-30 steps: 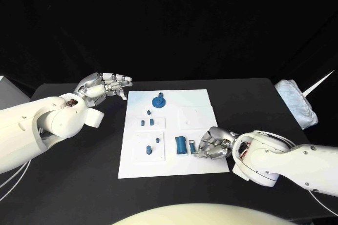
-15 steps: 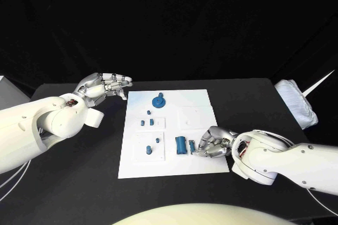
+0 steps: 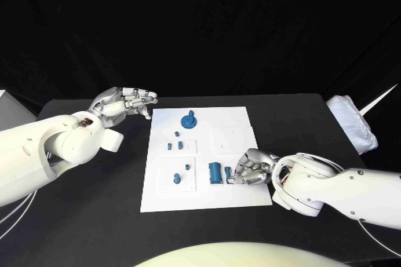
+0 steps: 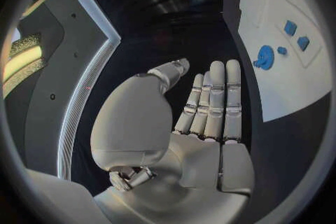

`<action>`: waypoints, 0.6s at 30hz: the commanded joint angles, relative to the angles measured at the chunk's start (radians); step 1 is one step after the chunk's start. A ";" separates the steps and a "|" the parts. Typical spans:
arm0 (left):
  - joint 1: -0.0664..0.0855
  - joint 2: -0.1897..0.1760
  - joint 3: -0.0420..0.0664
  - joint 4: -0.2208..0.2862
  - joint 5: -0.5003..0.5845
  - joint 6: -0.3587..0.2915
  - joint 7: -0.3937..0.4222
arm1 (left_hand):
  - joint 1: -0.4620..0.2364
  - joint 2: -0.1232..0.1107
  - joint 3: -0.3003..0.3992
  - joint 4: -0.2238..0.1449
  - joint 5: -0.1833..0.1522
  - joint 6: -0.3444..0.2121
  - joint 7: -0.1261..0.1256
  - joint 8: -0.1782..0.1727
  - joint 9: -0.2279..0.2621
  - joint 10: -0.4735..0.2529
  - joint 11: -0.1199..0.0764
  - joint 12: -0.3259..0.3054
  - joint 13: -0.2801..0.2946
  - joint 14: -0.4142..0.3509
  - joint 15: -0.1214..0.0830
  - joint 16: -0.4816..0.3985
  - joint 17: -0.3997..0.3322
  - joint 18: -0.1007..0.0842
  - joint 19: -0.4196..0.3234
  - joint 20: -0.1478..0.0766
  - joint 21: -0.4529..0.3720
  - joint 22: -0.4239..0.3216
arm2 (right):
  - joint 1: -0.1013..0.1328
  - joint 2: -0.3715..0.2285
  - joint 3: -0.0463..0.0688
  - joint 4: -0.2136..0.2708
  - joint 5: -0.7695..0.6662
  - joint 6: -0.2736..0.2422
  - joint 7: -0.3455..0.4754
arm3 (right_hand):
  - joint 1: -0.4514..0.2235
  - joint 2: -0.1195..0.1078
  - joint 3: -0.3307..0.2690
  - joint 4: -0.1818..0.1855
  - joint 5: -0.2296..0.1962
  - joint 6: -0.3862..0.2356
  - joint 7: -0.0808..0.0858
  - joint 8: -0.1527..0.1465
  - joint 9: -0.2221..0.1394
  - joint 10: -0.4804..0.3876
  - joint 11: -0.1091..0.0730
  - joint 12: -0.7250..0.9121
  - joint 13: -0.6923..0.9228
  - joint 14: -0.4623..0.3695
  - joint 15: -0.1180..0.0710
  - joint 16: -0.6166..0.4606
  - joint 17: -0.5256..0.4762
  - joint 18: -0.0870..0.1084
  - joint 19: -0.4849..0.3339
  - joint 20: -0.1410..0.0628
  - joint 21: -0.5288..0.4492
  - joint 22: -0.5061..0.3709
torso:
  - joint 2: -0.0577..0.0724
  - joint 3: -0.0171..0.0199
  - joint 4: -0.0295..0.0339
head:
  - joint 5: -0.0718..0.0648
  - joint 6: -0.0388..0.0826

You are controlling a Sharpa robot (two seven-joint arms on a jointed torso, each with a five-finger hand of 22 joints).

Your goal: Assemble the parts on the task board

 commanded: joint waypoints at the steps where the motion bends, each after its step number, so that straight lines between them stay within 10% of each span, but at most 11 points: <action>1: 0.001 0.002 0.001 0.002 0.000 0.017 0.003 | 0.000 0.009 0.002 0.007 0.004 0.000 -0.001 0.004 0.001 -0.009 0.000 0.003 -0.001 -0.009 -0.001 0.006 0.002 0.006 0.009 -0.001 -0.003 -0.002 | 0.000 0.007 0.000 -0.003 -0.015 -0.005 0.011 | 0.004 0.003 0.004 -0.002 0.004 0.003 -0.004 -0.004 -0.002 0.037 -0.006 0.003 0.162 0.092 -0.006 0.004 0.189 -0.015 0.077 -0.006 0.003 0.233 | 0.000 -0.0002 -0.0007 | -0.001 0.000; 18: 0.001 0.002 0.001 0.001 -0.001 0.017 0.005 | 0.000 0.009 0.002 0.007 0.004 0.000 -0.001 0.004 0.001 -0.009 0.000 0.003 -0.001 -0.009 -0.001 0.006 0.002 0.006 0.009 -0.001 -0.003 -0.002 | 0.000 0.007 0.001 -0.007 -0.015 -0.035 0.030 | -0.008 0.000 -0.005 0.008 -0.002 0.000 0.000 -0.007 -0.003 0.034 -0.003 -0.006 0.159 0.091 -0.004 0.001 0.184 -0.013 0.074 -0.005 -0.009 0.231 | -0.003 0.0003 -0.0030 | -0.001 0.005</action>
